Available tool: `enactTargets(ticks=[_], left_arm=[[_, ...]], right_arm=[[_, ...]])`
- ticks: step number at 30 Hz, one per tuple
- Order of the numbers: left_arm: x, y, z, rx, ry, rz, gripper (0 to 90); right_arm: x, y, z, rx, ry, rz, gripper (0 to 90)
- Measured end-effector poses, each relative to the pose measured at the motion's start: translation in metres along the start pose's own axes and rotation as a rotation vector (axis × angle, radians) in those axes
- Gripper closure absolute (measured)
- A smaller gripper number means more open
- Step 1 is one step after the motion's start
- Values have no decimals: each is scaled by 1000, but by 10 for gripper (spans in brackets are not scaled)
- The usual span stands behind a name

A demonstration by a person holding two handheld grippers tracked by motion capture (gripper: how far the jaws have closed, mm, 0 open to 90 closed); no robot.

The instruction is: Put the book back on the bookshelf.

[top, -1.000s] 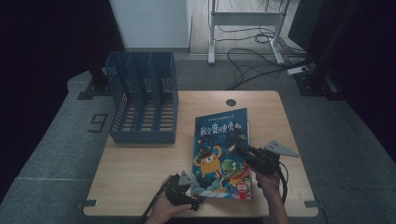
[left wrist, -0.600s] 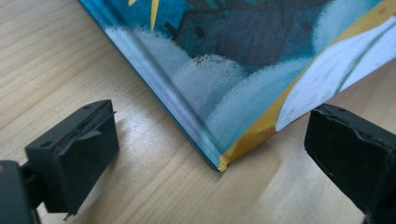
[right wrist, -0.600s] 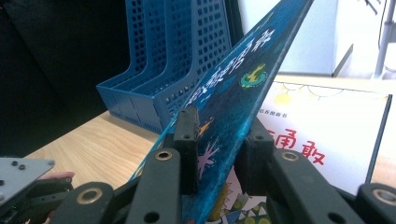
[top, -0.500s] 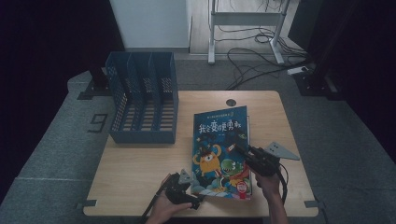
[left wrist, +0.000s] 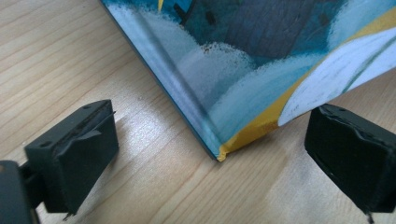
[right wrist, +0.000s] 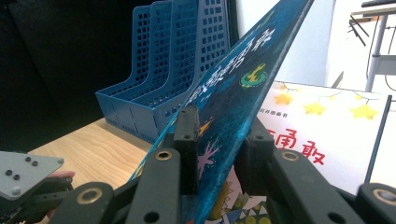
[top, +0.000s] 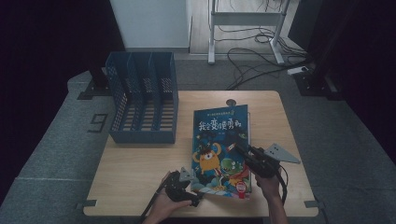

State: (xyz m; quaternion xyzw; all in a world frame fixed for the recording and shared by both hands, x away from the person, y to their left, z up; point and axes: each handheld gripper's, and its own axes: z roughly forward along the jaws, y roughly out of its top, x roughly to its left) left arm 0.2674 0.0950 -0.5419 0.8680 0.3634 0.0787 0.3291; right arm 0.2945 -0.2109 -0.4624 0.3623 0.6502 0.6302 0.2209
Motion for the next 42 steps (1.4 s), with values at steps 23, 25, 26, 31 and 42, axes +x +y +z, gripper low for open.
enactTargets(ticks=[23, 25, 26, 31, 42], left_arm=[[16, -1, -15, -23, -5, -57, 92], [13, -1, -14, -17, -18, -34, 92], [12, 0, -14, -12, -17, -24, 89], [1, 0, -8, 0, -13, 21, 67], [-1, 4, 3, 21, 5, 50, 41]], right_arm=[[1, 0, -1, -7, 7, -17, 717], [1, 0, -1, -7, 6, -16, 716], [1, 0, 0, -6, 5, -16, 716], [1, -1, 0, -6, 4, -15, 716], [5, 2, -1, -13, 4, -32, 718]])
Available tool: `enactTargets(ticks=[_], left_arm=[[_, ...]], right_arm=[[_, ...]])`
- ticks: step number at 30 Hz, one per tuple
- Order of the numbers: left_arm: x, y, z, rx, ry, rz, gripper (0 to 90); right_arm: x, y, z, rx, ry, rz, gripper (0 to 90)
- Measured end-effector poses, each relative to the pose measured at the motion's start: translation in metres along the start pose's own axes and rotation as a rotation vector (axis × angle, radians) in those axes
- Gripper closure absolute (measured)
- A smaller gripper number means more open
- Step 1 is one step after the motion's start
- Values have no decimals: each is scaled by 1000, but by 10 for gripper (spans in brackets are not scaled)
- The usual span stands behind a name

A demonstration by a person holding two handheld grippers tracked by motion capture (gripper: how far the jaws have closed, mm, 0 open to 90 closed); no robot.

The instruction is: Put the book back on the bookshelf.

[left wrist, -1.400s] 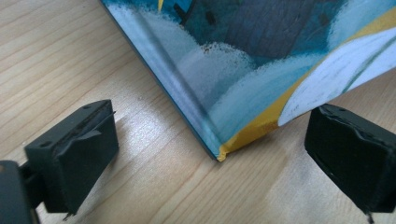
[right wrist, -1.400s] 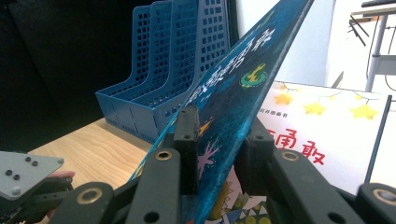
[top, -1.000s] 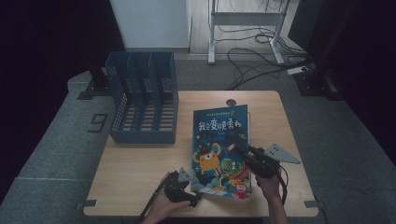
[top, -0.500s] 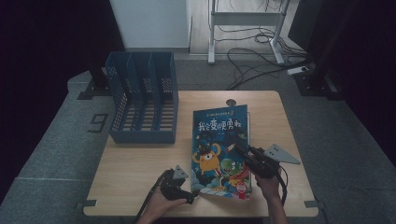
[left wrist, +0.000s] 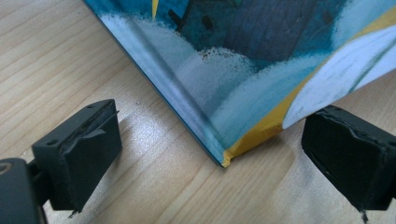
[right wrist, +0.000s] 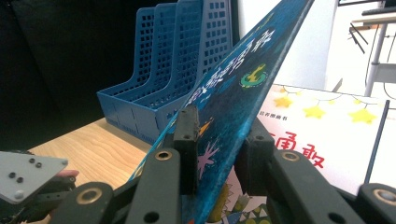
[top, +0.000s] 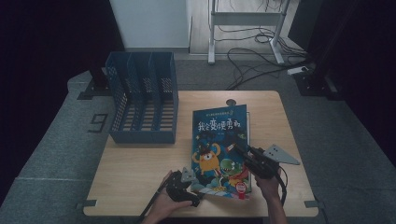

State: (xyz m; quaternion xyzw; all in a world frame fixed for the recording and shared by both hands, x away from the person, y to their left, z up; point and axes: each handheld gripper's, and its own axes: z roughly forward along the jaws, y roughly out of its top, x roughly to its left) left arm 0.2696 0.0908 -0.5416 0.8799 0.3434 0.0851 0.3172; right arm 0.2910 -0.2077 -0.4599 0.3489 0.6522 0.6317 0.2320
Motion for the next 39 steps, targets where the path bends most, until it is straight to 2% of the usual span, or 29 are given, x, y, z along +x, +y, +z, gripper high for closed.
enactTargets(ticks=[3, 7, 16, 20, 24, 39], left_arm=[[2, 1, 1, 1, 1, -4, 39], [7, 4, 2, 7, 3, -7, 25], [11, 5, 3, 4, 19, -21, 24], [18, 7, 2, 13, 13, -38, 24], [24, 7, 2, 15, 29, -38, 24], [24, 5, 1, -2, 26, -45, 40]], right_arm=[[4, 2, -1, -13, 4, -20, 718], [13, 7, -2, -26, -14, -63, 718], [15, 9, -4, -33, -7, -69, 723], [21, 12, -5, -38, -14, -92, 725], [30, 15, -4, -47, -5, -124, 742], [24, 13, -5, -50, 27, -107, 749]])
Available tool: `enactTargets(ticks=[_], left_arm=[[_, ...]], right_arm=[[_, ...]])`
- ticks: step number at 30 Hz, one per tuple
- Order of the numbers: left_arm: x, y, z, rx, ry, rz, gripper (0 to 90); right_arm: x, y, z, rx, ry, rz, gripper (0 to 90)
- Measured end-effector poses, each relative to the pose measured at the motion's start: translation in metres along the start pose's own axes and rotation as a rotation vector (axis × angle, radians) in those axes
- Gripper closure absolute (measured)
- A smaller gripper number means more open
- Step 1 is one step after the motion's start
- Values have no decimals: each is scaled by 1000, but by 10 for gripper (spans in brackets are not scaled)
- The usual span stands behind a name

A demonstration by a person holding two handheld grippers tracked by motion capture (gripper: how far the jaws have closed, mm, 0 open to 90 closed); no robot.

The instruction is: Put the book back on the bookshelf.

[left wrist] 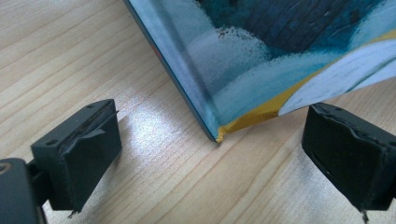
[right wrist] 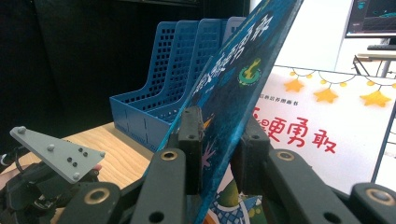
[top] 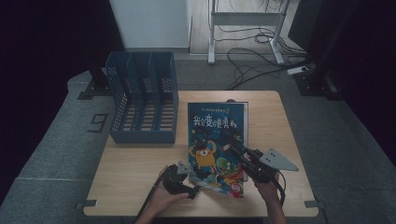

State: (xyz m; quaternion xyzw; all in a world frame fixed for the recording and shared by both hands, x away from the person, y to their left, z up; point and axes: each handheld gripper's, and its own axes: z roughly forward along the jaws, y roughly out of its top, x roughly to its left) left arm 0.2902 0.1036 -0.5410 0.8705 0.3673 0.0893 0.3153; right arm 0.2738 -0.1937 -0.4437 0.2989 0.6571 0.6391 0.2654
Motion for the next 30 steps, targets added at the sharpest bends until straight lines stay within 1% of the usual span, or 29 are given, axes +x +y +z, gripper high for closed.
enactTargets(ticks=[3, 4, 5, 6, 7, 11, 12, 13, 14, 15, 16, 19, 22, 23, 27, 30], left_arm=[[2, 2, 1, 11, -2, 5, 24], [5, 5, 2, 16, -1, -1, 23], [5, 5, 2, 16, -1, -1, 23], [6, 6, 3, 16, 5, -6, 23], [7, 8, 5, 13, 12, -9, 21], [7, 9, 7, 3, 31, -16, 15], [7, 9, 7, 3, 31, -16, 17], [7, 8, 7, 1, 32, -18, 17], [6, 8, 5, 1, 33, -21, 39], [6, 7, 5, 3, 34, -18, 48], [6, 6, 4, -1, 37, -23, 53], [6, 5, 3, -3, 34, -21, 75], [5, 3, 2, -15, 39, -32, 91], [5, 3, 2, -15, 39, -32, 91], [7, 3, 2, -30, 32, -54, 90], [7, 3, 2, -32, 34, -52, 82]], right_arm=[[2, 1, 0, 0, -3, -6, 750], [7, 3, 0, -1, -22, -28, 748], [7, 3, 0, -1, -22, -28, 748], [8, 4, 0, -1, -29, -39, 748], [12, 6, 0, -8, -35, -61, 752], [8, 4, 0, -17, -19, -48, 761], [8, 4, 0, -17, -19, -48, 761], [7, 3, 0, -17, -15, -38, 762], [5, 2, -1, -20, -7, -26, 764], [4, 2, -1, -21, -6, -24, 764], [4, 2, -1, -21, -6, -24, 764], [3, 1, -2, -19, 1, -25, 765], [1, 0, -3, -21, 13, -17, 767], [1, 0, -3, -21, 13, -17, 767], [1, 0, -4, -16, 21, -17, 770], [1, 1, -4, -17, 23, -17, 771]])
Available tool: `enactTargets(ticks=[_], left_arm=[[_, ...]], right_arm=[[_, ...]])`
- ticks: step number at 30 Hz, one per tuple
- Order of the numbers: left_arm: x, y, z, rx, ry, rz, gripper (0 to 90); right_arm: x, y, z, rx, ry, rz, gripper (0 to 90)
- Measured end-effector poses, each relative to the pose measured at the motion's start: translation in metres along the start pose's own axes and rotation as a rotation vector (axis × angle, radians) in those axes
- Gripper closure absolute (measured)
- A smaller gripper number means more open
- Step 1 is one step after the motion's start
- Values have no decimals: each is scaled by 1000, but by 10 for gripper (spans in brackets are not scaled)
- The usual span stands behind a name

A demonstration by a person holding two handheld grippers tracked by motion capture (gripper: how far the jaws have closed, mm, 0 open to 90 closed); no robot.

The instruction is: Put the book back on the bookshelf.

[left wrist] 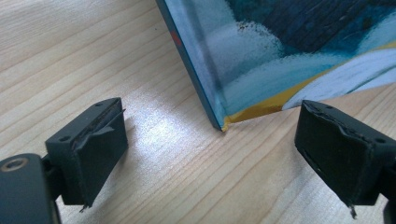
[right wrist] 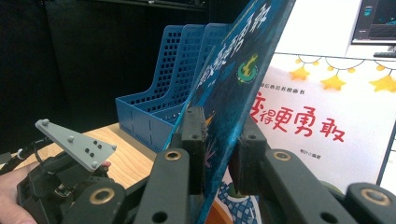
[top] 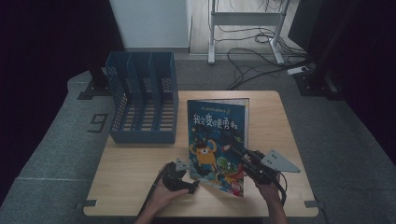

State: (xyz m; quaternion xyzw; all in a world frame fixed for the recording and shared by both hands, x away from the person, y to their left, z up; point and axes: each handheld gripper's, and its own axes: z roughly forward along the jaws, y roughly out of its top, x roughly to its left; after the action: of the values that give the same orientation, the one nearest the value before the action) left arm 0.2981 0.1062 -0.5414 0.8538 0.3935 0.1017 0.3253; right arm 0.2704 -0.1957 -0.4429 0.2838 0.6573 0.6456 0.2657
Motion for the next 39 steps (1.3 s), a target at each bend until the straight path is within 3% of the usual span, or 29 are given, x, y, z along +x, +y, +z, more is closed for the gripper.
enactTargets(ticks=[5, 6, 9, 15, 19, 22, 28, 38, 39], left_arm=[[1, 0, 0, -6, -15, -6, 97], [-1, 0, -1, -14, -41, 10, 111], [-4, 1, 0, -6, -44, 20, 108], [-3, 3, -1, -15, -35, -11, 77], [-5, 4, -2, -21, -32, 22, 104], [-10, 5, -4, -16, -54, 48, 111], [-15, 4, -3, 8, -37, 87, 110], [-16, 4, 6, 25, 5, 74, 91], [-15, 5, 6, 29, 5, 73, 81]], right_arm=[[2, 2, 0, 7, -2, -8, 770], [2, 2, 0, 7, -2, -8, 770], [1, 2, 0, 8, 0, -8, 769], [2, 3, 0, 10, -3, -16, 769], [3, 4, 1, 13, -3, -21, 768], [2, 4, 0, 15, 3, -16, 768], [1, 4, 0, 15, 11, -15, 767], [4, 5, 0, 14, 9, -26, 767], [6, 6, -1, 13, 8, -46, 765]])
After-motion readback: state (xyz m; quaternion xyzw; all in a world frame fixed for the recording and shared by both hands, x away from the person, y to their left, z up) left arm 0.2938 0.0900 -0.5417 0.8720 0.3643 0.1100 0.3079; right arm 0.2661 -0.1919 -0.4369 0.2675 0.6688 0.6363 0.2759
